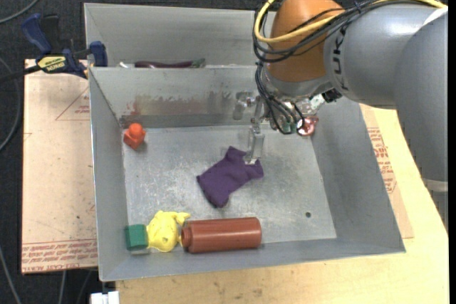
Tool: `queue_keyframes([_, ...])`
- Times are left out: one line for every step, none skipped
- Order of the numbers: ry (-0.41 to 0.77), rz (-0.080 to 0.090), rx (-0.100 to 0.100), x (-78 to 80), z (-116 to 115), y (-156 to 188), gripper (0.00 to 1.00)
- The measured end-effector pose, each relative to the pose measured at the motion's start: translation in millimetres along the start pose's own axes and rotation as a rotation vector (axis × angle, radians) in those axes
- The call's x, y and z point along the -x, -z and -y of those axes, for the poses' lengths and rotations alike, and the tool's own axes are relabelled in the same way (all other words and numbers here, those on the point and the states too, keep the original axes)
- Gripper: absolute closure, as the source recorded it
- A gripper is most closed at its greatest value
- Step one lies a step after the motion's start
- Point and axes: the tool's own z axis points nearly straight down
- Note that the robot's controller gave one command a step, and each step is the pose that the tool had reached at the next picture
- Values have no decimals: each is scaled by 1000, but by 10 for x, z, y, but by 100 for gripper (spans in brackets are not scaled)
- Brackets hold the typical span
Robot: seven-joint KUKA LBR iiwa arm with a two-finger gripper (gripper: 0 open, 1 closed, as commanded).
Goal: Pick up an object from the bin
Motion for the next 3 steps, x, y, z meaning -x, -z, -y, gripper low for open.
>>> queue_keyframes([0,7,0,16,0,52,0])
queue_keyframes([7,8,1,-250,-140,-436,0])
queue_keyframes([1,10,1,-321,98,-619,100])
